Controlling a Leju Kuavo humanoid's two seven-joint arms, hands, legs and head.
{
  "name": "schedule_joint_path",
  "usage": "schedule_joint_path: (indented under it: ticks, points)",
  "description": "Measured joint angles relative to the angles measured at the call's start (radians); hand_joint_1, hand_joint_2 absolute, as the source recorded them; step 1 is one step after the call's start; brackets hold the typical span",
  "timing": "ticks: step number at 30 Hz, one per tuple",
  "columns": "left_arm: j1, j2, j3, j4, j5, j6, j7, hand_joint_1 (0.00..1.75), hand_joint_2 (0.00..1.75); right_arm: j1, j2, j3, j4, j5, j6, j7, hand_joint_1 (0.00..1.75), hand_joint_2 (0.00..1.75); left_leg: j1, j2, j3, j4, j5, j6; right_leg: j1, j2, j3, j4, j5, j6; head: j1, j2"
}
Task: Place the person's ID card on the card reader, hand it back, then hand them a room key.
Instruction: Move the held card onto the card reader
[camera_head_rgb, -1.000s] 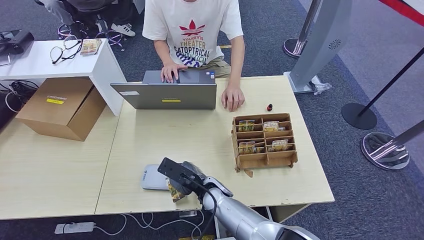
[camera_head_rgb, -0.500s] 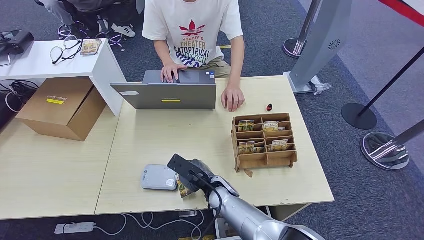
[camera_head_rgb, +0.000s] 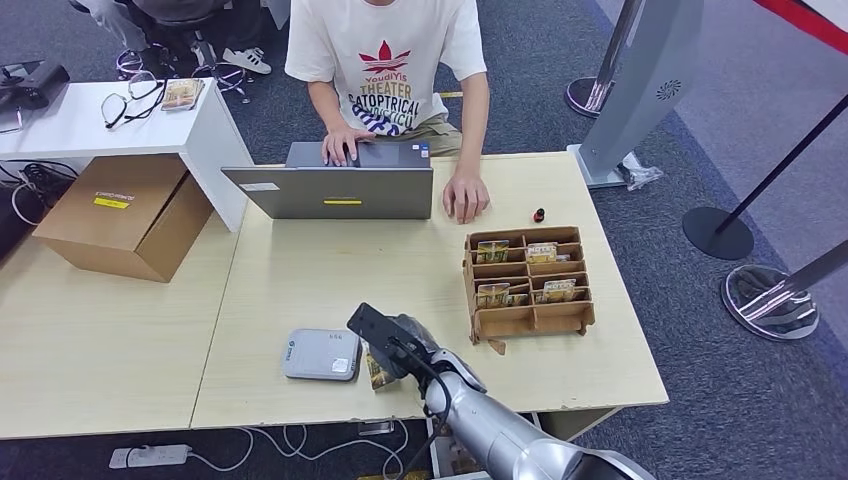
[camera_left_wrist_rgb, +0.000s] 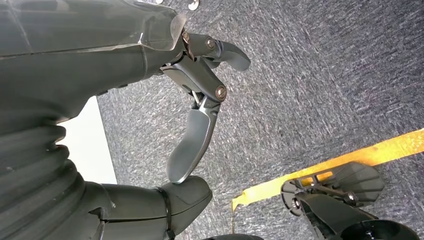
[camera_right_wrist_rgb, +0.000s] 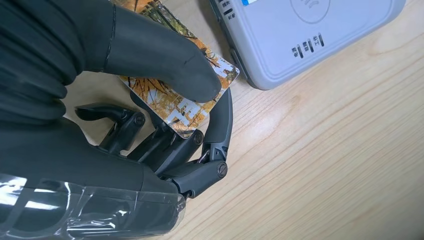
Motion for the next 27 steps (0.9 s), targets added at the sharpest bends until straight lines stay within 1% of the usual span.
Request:
schedule_joint_path:
  ticks: [18, 27]
  points:
    - [0.001, 0.0, -0.001, 0.0, 0.0, 0.001, 0.0, 0.0, 1.75, -0.001, -0.003, -0.034, -0.007, -0.007, 0.013, -0.014, 1.75, 1.75, 0.0, 0.0, 0.0, 0.0, 0.0, 0.0, 0.0, 0.0, 0.0, 0.0, 0.0, 0.0, 0.0, 0.0]
    - [0.0, 0.0, -0.01, 0.0, 0.002, -0.002, 0.0, 0.0, 1.75, -0.003, -0.012, -0.088, -0.051, -0.037, 0.061, -0.076, 1.75, 1.75, 0.0, 0.0, 0.0, 0.0, 0.0, 0.0, 0.0, 0.0, 0.0, 0.0, 0.0, 0.0, 0.0, 0.0]
